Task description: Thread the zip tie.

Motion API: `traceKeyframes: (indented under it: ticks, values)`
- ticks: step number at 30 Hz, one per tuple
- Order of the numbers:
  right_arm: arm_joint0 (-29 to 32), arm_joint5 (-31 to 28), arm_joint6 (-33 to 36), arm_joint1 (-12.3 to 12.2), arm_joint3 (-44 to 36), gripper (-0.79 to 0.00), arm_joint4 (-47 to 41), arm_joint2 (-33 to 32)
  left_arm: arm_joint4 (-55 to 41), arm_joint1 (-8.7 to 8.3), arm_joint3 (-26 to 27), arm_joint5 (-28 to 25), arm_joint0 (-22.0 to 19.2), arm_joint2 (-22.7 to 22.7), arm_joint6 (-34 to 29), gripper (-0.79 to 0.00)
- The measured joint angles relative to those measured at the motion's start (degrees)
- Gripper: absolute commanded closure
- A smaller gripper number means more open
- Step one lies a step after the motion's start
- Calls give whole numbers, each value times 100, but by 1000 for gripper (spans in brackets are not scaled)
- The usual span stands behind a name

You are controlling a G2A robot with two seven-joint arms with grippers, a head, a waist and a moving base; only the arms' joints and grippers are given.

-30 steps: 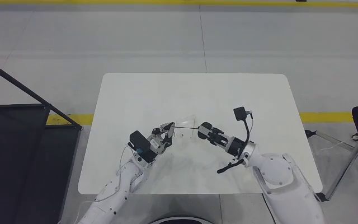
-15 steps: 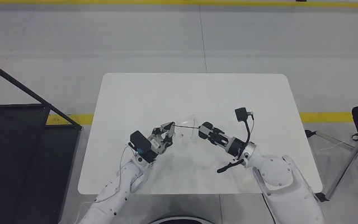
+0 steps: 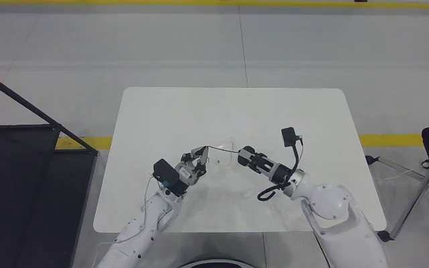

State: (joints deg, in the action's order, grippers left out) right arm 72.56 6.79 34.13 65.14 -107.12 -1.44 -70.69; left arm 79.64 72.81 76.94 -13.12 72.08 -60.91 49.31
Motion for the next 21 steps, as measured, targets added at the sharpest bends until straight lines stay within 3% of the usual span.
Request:
traceKeyframes:
  ticks: [21]
  values:
    - [-149, 139, 180, 4, 136, 0, -137, -58, 0, 0, 1, -1, 0, 0, -2, 0]
